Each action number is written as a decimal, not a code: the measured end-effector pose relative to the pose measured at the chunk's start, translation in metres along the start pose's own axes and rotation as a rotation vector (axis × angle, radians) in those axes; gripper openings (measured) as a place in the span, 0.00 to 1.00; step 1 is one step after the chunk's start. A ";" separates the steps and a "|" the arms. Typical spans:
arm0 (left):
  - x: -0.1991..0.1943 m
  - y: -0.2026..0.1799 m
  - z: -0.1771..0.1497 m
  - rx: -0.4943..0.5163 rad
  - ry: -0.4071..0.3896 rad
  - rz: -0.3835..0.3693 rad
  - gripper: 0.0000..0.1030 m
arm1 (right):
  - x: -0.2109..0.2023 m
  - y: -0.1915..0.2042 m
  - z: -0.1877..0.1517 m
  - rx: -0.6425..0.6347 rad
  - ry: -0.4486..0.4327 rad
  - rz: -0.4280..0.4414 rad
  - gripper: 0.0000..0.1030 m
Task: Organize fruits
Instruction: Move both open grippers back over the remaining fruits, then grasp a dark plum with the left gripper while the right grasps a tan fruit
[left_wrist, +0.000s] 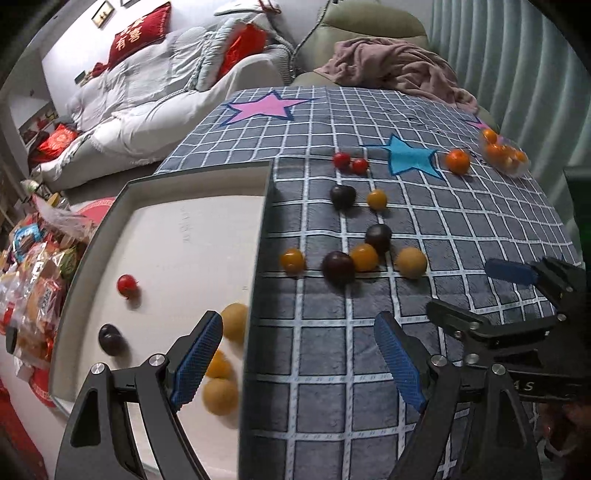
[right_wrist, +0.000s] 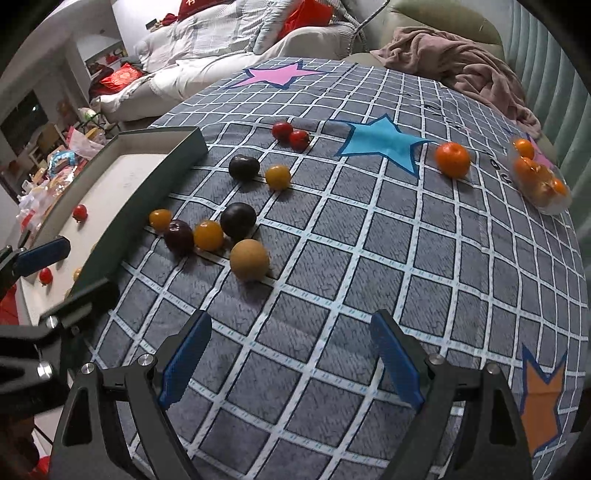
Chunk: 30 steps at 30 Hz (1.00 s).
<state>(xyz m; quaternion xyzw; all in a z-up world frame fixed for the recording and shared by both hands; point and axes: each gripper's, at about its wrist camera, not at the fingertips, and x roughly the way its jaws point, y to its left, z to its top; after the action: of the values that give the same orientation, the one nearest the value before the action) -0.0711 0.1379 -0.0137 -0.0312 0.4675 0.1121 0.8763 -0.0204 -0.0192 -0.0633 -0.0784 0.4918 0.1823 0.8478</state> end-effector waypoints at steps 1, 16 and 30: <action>0.002 -0.002 0.000 0.007 -0.004 0.004 0.83 | 0.002 0.000 0.001 -0.006 -0.002 -0.005 0.87; 0.025 -0.019 0.014 0.170 -0.036 -0.005 0.82 | 0.021 0.000 0.025 -0.130 -0.015 0.081 0.60; 0.050 -0.044 0.025 0.259 -0.001 -0.005 0.82 | 0.018 -0.018 0.021 -0.116 -0.046 0.137 0.27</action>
<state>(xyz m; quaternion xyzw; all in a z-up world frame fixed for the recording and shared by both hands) -0.0136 0.1076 -0.0428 0.0810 0.4775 0.0485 0.8736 0.0118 -0.0252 -0.0686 -0.0892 0.4649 0.2699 0.8385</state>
